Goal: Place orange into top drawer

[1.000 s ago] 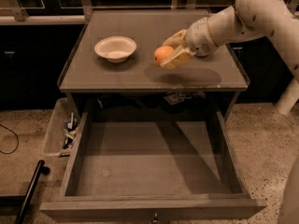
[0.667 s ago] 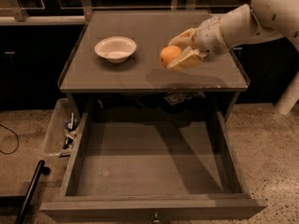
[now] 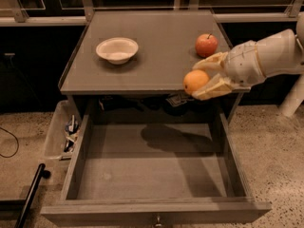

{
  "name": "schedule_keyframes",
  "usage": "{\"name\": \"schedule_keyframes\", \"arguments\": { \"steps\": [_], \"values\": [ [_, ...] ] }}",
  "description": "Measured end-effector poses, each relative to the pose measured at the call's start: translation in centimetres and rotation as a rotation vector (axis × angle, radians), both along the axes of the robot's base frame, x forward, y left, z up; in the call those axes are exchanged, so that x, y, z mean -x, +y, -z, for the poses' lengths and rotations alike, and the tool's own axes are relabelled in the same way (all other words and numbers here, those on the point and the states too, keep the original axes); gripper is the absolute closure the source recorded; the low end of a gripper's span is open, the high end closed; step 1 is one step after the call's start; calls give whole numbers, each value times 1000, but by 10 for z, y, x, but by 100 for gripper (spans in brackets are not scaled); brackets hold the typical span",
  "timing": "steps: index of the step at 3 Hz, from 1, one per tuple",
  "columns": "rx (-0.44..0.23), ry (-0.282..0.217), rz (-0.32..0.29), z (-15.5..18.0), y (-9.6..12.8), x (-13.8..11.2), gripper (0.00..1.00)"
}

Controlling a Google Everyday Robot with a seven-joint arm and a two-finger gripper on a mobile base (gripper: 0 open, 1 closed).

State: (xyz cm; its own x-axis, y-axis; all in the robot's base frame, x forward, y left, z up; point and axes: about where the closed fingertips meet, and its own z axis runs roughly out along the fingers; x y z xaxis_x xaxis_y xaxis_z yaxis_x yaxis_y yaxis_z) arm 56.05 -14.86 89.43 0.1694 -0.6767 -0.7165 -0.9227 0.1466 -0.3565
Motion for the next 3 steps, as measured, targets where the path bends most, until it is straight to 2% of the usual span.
{"name": "schedule_keyframes", "arguments": {
  "steps": [1, 2, 3],
  "values": [
    [33, 32, 12, 21, -18, 38, 100],
    [56, 97, -5, 52, -14, 61, 100],
    [57, 108, -9, 57, -13, 64, 100]
  ]
}}
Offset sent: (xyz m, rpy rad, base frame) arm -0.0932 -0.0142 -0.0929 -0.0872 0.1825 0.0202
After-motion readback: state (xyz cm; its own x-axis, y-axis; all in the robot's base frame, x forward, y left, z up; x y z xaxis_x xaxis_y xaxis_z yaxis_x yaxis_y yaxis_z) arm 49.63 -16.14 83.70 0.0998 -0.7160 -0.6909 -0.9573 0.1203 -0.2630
